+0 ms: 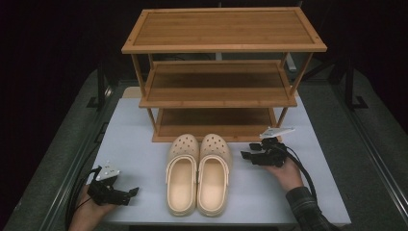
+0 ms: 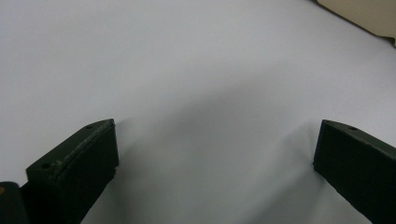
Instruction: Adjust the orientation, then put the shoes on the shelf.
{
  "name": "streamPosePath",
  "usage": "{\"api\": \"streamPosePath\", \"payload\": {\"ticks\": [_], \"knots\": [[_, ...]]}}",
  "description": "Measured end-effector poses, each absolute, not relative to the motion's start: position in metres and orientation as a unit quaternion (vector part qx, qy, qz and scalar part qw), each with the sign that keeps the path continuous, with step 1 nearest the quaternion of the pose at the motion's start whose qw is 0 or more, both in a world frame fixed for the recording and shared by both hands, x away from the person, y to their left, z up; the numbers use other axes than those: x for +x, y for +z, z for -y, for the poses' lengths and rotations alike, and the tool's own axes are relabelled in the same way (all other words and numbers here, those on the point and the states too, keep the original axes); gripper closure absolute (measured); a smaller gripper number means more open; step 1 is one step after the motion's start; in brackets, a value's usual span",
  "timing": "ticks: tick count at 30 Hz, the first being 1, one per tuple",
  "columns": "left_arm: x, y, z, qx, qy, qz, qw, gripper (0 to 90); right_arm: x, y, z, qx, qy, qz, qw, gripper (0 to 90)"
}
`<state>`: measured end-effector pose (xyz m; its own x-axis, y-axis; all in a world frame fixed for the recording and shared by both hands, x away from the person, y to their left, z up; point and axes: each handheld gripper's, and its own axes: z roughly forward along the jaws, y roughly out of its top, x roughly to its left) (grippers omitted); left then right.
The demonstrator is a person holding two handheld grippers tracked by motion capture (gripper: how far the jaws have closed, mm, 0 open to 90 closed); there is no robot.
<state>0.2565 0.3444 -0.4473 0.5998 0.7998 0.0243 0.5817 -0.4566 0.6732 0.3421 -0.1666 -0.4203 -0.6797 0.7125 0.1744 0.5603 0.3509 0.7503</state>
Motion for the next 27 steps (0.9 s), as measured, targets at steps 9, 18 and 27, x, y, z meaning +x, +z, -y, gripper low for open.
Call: {"api": "streamPosePath", "payload": {"ticks": [9, 18, 27], "knots": [[0.256, -0.437, -0.333, 0.837, 0.165, -0.401, 0.334, 0.0, 0.309, -0.412, 0.184, 0.397, 0.413, -0.811, 0.114, 38.5], [0.255, -0.419, -0.317, 0.835, 0.148, -0.390, 0.360, 0.0, 0.288, -0.404, 0.187, 0.398, 0.429, -0.803, 0.115, 35.9], [0.255, -0.393, -0.292, 0.834, 0.134, -0.360, 0.396, 6.4, 0.279, -0.391, 0.169, 0.379, 0.454, -0.800, 0.101, 36.9]]}}
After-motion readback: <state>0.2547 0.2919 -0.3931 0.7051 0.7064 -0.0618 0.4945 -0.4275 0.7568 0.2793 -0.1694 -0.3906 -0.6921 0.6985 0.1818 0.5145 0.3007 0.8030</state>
